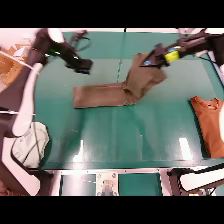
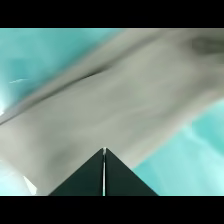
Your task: Fold the shirts.
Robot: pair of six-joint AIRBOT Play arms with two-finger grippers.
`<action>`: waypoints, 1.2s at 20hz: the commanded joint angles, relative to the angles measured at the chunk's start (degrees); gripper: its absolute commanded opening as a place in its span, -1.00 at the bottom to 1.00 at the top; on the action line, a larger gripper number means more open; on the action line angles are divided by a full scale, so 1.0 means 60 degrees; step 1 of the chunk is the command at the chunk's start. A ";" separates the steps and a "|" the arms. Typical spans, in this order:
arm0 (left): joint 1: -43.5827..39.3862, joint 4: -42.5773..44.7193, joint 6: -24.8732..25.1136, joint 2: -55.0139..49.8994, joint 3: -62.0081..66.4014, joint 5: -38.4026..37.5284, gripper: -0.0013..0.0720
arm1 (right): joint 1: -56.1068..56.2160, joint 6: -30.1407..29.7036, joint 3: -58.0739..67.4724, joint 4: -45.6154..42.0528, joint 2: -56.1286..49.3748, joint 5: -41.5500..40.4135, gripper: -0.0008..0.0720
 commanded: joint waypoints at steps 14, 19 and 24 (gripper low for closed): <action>0.1741 0.1413 0.1144 0.0634 -0.0951 -0.0397 -0.90 | 0.3136 0.1632 0.0062 -0.0204 -0.2772 -0.5264 0.48; 0.1741 0.1421 0.1140 0.0634 -0.0951 -0.0455 -0.90 | 0.0073 0.1628 -0.0331 -0.1803 -0.2543 -0.2503 0.49; 0.1741 0.1421 0.1115 0.0634 -0.0951 -0.0423 -0.90 | -0.0532 0.0860 -0.2175 -0.1530 -0.2714 -0.2772 0.50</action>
